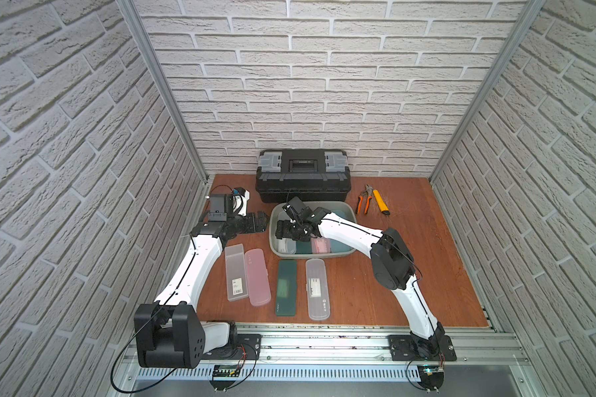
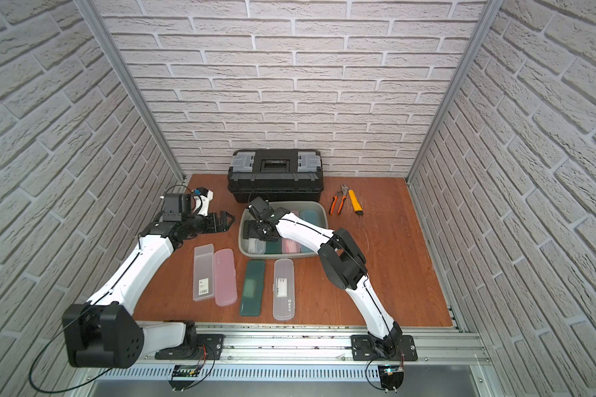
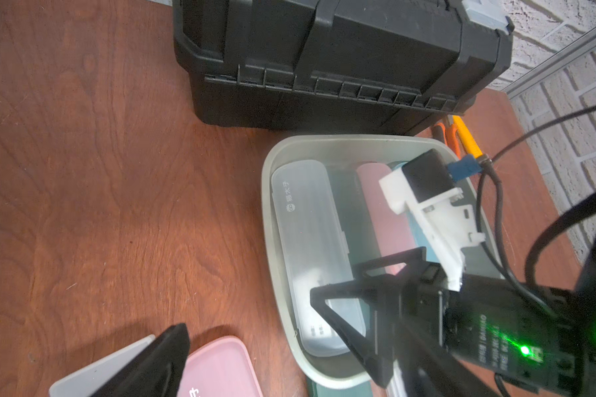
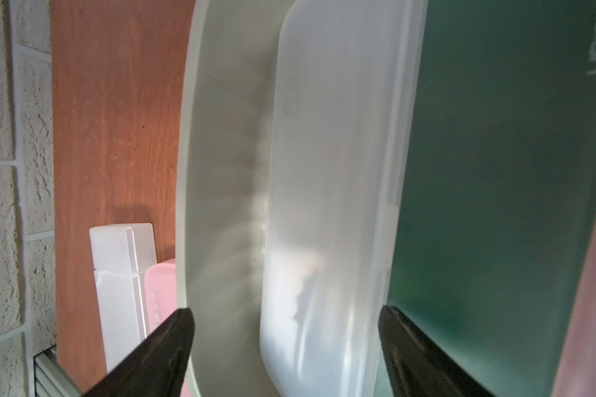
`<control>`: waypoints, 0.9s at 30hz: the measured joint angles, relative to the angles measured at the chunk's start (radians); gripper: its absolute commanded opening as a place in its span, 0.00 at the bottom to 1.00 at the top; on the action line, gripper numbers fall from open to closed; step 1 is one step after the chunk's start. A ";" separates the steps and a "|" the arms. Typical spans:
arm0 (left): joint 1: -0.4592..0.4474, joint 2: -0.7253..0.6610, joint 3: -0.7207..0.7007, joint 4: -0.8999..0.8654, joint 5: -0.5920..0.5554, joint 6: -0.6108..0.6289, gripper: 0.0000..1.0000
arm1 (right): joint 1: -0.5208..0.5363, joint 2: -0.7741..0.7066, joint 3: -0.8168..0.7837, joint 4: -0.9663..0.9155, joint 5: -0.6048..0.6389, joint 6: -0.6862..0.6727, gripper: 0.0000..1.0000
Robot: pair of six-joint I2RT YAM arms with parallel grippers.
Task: Put the pencil case into the storage box
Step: Place the pencil case at the storage box.
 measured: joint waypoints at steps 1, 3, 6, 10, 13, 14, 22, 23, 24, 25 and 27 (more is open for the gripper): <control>0.000 0.000 0.000 0.000 0.000 0.000 0.98 | -0.002 0.000 0.000 0.003 -0.001 -0.003 0.86; 0.000 0.000 0.000 0.000 0.000 0.000 0.98 | -0.008 0.000 -0.001 0.005 -0.001 -0.010 0.79; 0.000 0.000 0.000 0.000 0.000 0.000 0.98 | -0.017 -0.005 -0.018 0.011 0.003 -0.027 0.72; 0.000 0.000 0.000 0.000 0.000 0.000 0.99 | -0.038 -0.017 -0.057 0.011 0.016 -0.055 0.65; 0.000 0.000 0.000 0.000 0.000 0.000 0.98 | -0.055 -0.019 -0.070 0.008 0.018 -0.077 0.59; 0.000 0.000 0.000 0.000 0.000 0.001 0.98 | -0.059 -0.019 -0.072 0.007 0.017 -0.083 0.55; 0.000 0.003 0.000 0.000 0.000 0.001 0.99 | -0.072 -0.017 -0.076 0.010 -0.026 -0.126 0.29; 0.000 0.004 0.000 0.000 0.000 0.001 0.98 | -0.072 -0.014 -0.074 0.014 -0.036 -0.129 0.27; 0.000 0.006 0.000 0.000 0.000 0.001 0.98 | -0.071 -0.011 -0.073 0.018 -0.044 -0.131 0.26; 0.000 0.009 0.000 0.000 0.000 0.001 0.99 | -0.071 -0.009 -0.073 0.026 -0.055 -0.131 0.25; -0.001 0.014 0.000 -0.001 0.000 0.001 0.98 | -0.071 -0.001 -0.069 0.034 -0.076 -0.133 0.25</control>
